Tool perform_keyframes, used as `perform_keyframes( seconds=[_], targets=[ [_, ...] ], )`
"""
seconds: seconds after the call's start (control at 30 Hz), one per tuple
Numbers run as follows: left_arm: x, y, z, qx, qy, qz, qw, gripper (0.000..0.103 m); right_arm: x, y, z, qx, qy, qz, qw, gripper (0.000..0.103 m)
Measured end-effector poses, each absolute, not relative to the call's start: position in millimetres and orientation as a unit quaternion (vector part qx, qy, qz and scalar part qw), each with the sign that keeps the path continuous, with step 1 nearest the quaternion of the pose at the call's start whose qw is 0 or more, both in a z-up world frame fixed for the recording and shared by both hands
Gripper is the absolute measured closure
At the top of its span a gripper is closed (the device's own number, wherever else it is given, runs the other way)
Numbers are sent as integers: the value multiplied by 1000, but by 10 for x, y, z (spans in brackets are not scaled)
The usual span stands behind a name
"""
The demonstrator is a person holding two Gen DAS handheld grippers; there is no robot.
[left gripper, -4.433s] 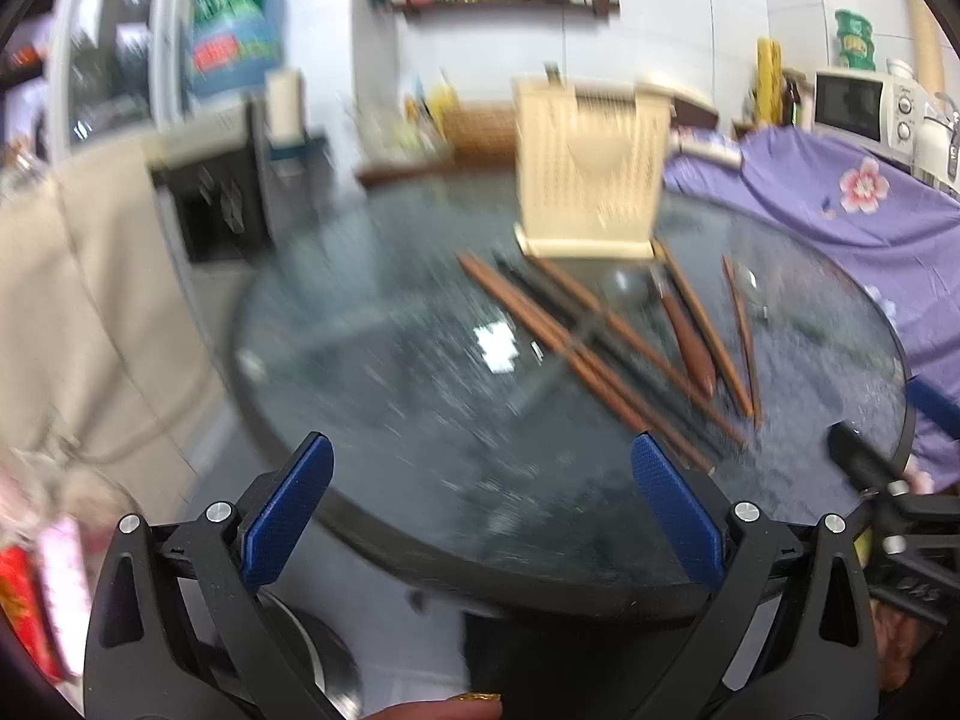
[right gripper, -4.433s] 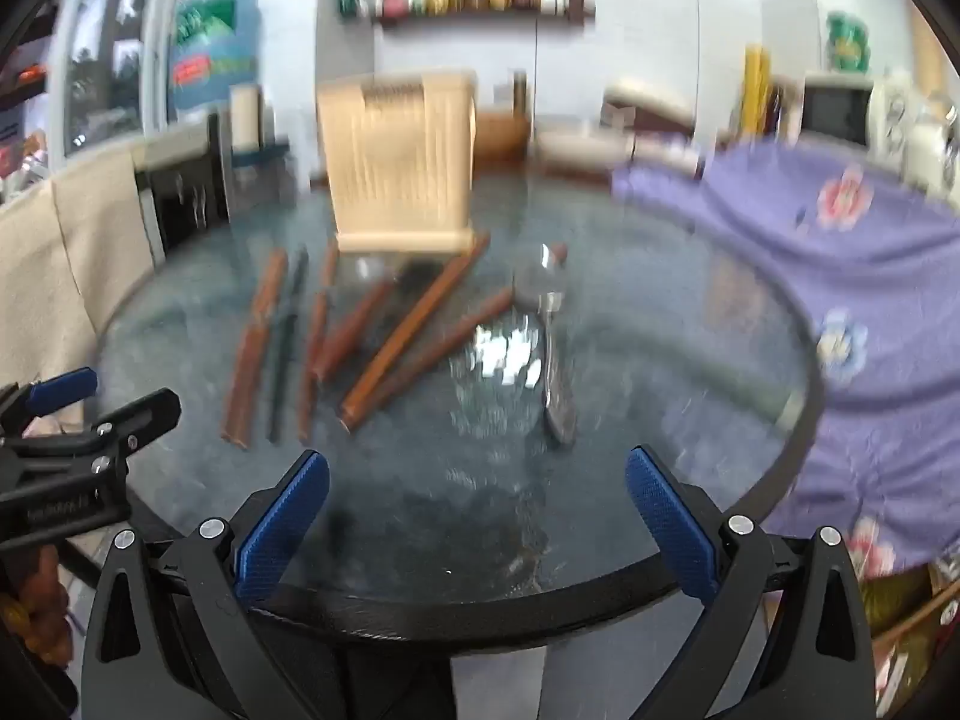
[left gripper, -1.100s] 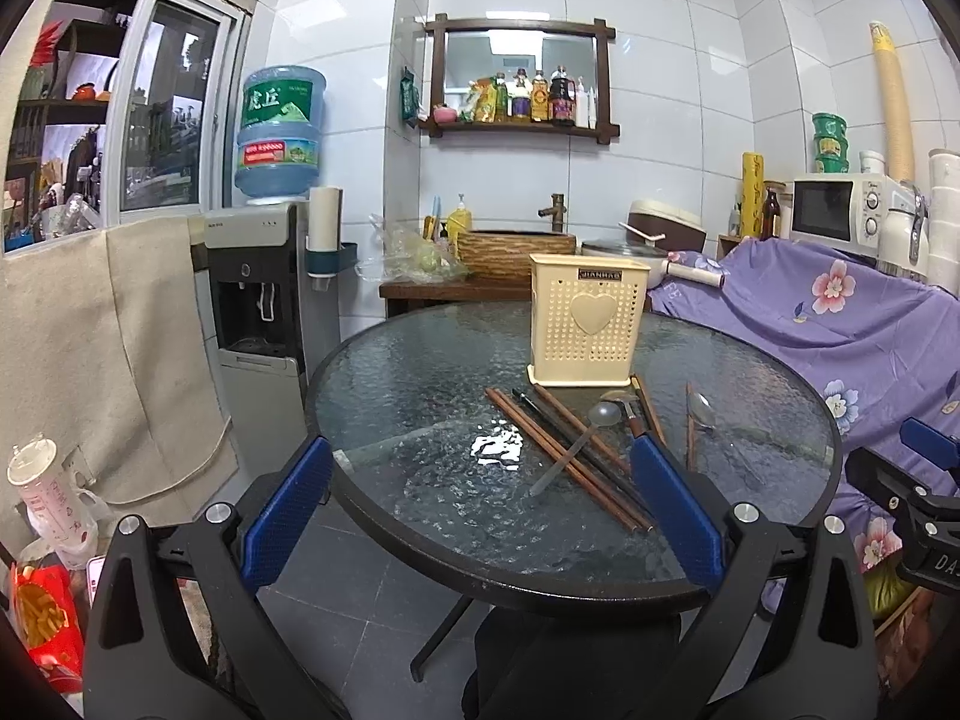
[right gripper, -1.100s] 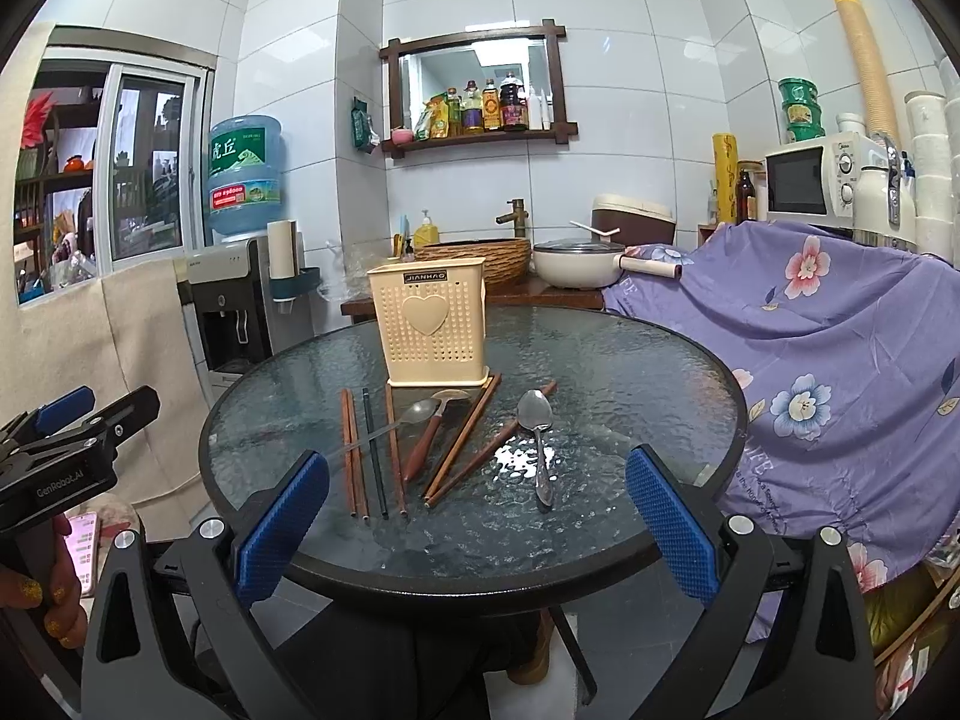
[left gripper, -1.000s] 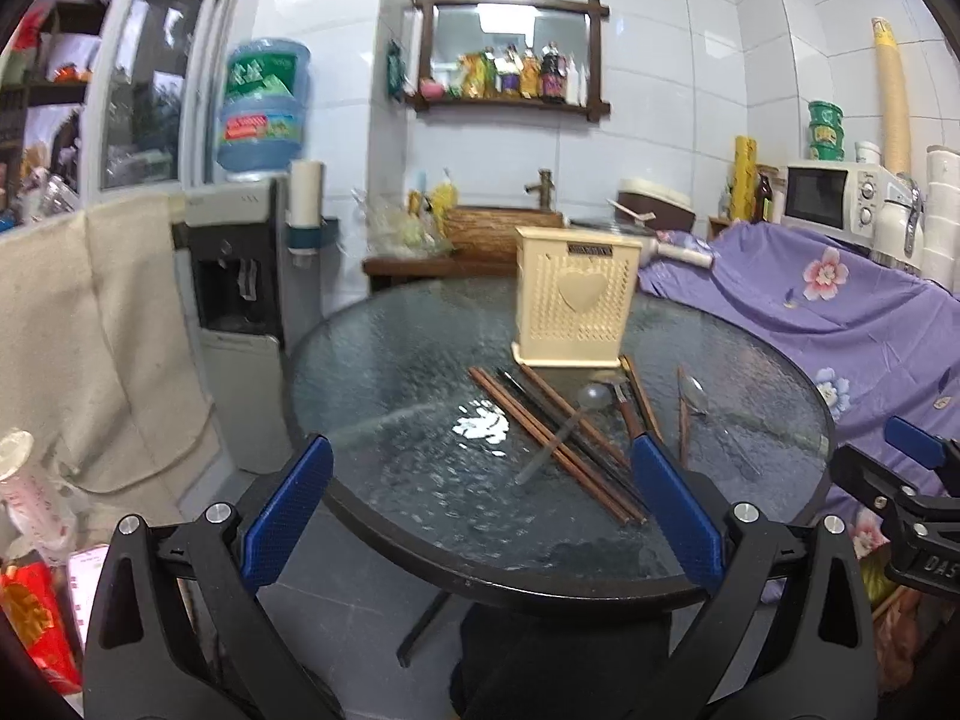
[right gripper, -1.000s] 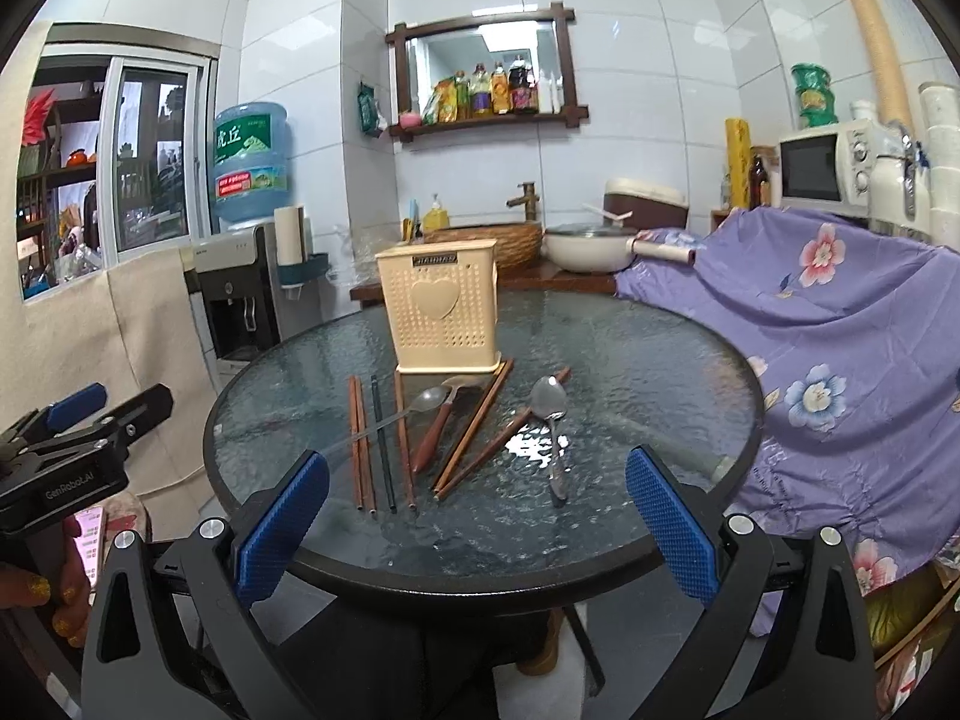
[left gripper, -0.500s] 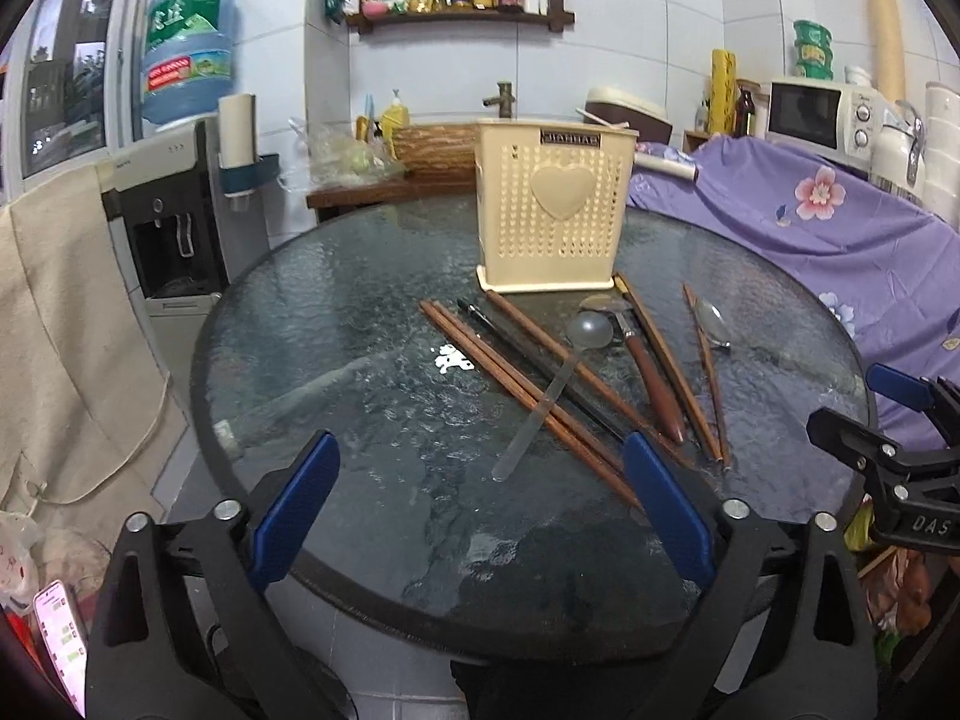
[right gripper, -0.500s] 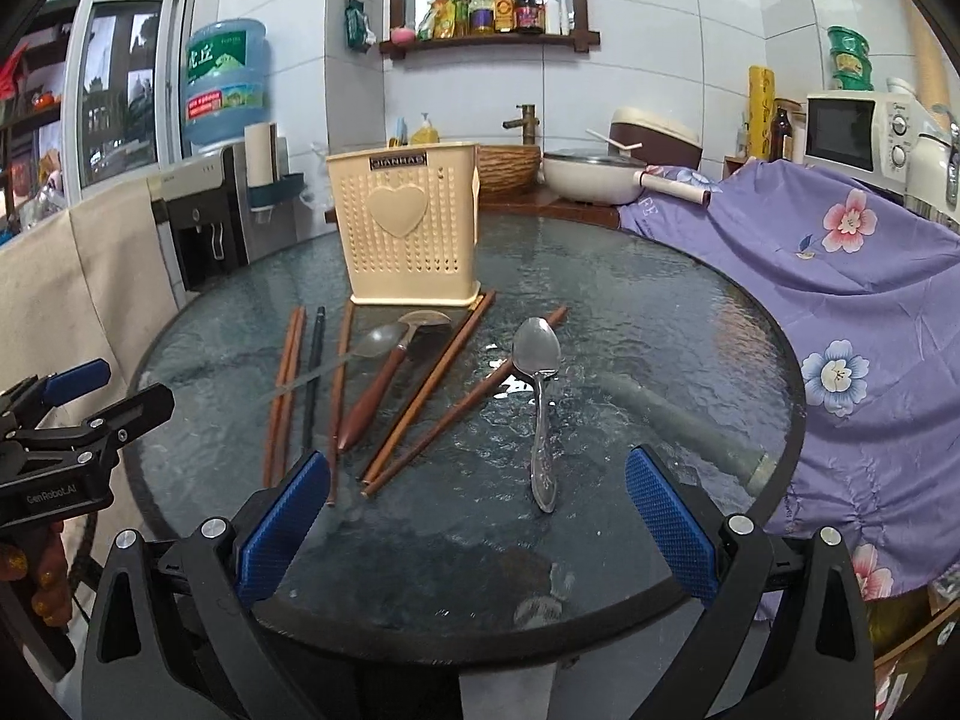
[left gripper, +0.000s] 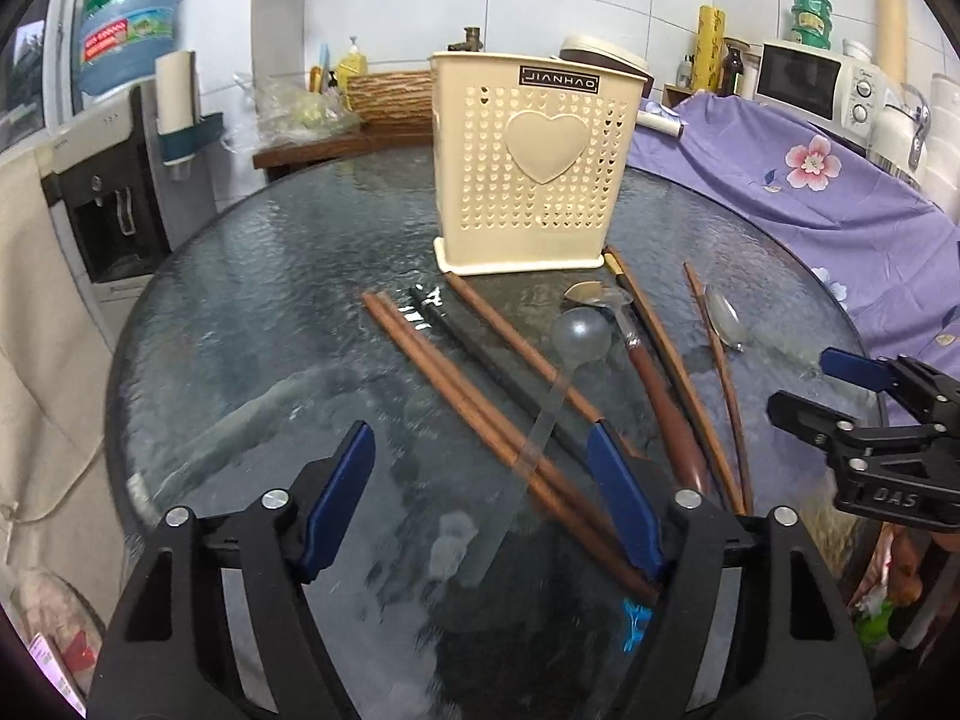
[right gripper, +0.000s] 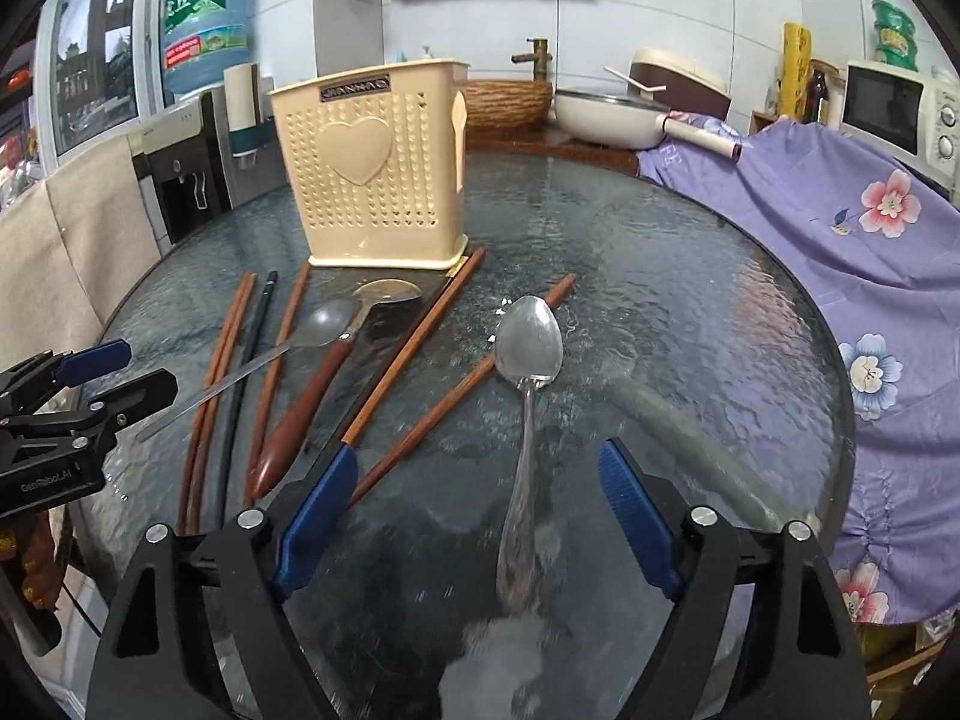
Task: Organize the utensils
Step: 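Grasp the silver spoon handle with the right tool while the left tool approaches the wooden-handled spoon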
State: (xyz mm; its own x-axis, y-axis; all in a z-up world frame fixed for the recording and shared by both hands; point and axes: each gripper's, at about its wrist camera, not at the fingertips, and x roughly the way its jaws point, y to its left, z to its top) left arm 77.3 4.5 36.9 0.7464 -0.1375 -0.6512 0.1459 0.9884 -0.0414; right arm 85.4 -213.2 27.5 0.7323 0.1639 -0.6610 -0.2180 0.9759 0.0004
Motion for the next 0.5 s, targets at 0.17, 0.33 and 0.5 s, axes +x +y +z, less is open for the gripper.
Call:
perform_keyframes(
  seconds=[0.17,0.33,0.5],
  targets=[
    [954,-30,375,3,361,-96,928,39,1143,-2148,245,-43,378,104,919,32],
    [1145,-77,367,-11,375,-109,920,41,1413,-2213,209,-29,401,104,909,38],
    [1331,-174,381,-11,381,-124,916,42,1606,-2220,183,-24,414,104,904,42]
  ],
)
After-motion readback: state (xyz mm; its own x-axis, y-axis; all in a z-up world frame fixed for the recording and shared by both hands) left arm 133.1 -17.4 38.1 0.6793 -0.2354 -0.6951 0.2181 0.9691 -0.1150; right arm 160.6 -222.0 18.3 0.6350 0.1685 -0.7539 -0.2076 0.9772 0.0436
